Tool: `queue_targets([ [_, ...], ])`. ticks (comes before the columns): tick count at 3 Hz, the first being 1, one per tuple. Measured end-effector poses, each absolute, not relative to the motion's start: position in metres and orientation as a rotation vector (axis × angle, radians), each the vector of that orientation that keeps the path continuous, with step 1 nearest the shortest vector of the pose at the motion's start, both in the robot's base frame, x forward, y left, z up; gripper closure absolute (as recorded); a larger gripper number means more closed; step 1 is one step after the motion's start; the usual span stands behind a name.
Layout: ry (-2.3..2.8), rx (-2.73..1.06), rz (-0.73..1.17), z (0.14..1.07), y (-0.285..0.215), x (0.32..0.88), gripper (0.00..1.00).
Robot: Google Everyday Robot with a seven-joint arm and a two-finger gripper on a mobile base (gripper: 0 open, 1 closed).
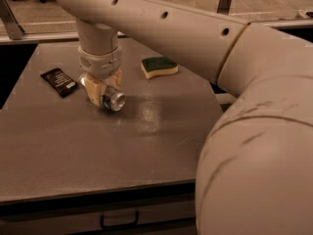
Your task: Pick redbull can
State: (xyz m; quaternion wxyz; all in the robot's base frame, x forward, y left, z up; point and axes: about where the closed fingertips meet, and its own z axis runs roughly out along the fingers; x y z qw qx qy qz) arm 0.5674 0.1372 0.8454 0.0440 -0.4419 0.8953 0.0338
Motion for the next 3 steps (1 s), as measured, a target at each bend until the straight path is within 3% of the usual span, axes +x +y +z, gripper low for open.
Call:
queue_targets([
  [1,2.554,-1.375,0.391,0.875,0.128,0.568,1.0],
  [2,2.422,-1.311,0.579,0.912,0.084,0.573,1.0],
  [3,2.4,-1.298,0.623,0.919,0.07,0.569,1.0],
])
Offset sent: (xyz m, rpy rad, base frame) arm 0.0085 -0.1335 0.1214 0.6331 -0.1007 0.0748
